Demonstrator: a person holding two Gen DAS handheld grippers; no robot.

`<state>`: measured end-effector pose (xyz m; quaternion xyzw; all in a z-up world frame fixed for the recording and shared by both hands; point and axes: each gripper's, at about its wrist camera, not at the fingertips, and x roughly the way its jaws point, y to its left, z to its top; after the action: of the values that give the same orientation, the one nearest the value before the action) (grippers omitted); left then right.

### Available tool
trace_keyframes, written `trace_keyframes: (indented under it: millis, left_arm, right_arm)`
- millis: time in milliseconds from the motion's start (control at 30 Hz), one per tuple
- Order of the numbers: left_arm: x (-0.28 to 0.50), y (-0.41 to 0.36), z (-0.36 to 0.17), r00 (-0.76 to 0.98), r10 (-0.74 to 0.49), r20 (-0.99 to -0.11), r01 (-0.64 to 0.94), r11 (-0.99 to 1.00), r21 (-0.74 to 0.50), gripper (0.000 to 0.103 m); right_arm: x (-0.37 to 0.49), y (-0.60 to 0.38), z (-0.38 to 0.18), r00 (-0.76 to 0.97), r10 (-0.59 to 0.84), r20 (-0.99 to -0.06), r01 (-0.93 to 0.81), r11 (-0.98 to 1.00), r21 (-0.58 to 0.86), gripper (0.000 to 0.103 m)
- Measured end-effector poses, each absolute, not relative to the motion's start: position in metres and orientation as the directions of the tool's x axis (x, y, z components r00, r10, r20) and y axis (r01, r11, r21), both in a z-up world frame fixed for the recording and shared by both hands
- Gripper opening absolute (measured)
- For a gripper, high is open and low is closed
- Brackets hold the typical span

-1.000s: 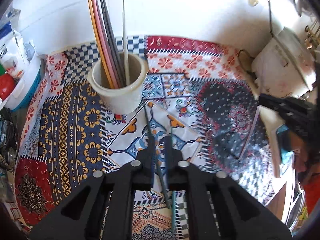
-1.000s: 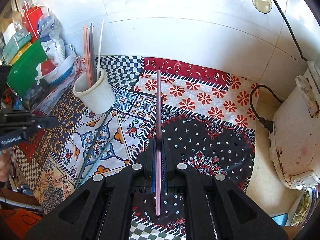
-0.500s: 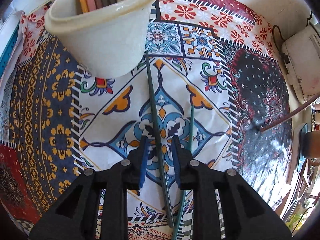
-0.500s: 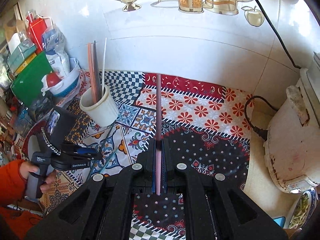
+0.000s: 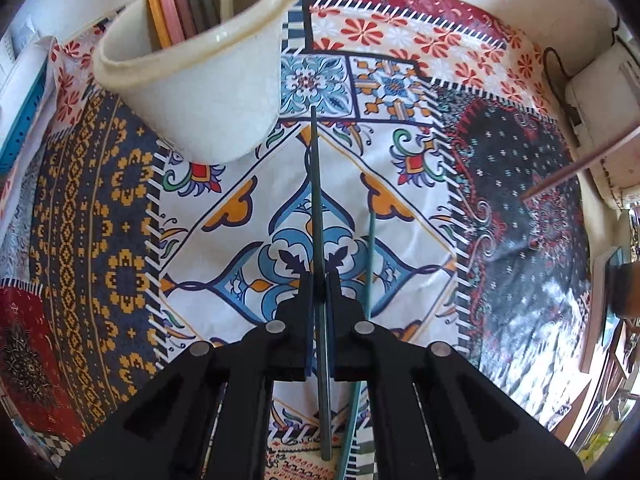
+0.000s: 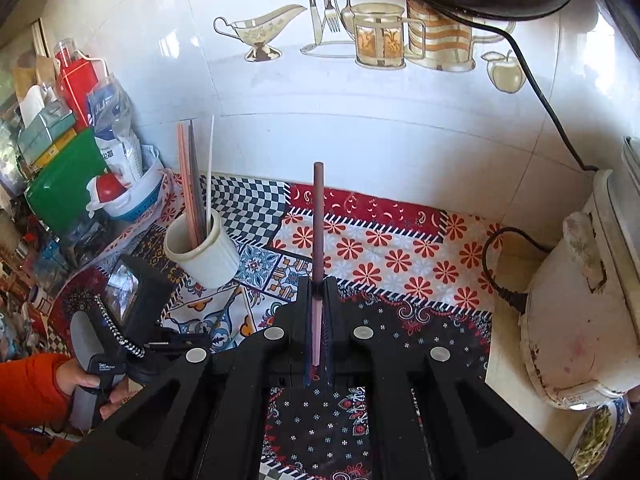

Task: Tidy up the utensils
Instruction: 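Lower the brown chopstick into the cup with right tool while left tool drops a dark green one in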

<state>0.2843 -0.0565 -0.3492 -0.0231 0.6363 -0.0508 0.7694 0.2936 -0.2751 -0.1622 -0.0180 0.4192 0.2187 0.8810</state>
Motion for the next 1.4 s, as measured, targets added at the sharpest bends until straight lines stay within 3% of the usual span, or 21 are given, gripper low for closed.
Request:
trace_keyframes:
  millis: [233, 967, 1200, 1400]
  left_arm:
    - [0.263, -0.047, -0.291, 0.273, -0.164, -0.948, 0.075, 0.986, -0.149, 0.004]
    - [0.281, 0.014, -0.116, 0.641, -0.129, -0.757, 0.022, 0.988, -0.15, 0.004]
    - [0.297, 0.03, -0.098, 0.672, -0.086, -0.736, -0.004, 0.993, -0.119, 0.004]
    - [0.32, 0.04, -0.122, 0.627, -0.091, -0.774, -0.024, 0.99, -0.136, 0.004]
  right_arm:
    - [0.294, -0.265, -0.154, 0.56, 0.387, -0.733, -0.428, 0.892, 0.144, 0.004]
    - [0.314, -0.195, -0.086, 0.609, 0.502, -0.614, -0.569, 0.816, 0.103, 0.004]
    - [0.325, -0.162, -0.076, 0.585, 0.557, -0.589, -0.625, 0.773, 0.111, 0.004]
    - [0.34, -0.128, -0.092, 0.527, 0.587, -0.615, -0.666, 0.735, 0.131, 0.004]
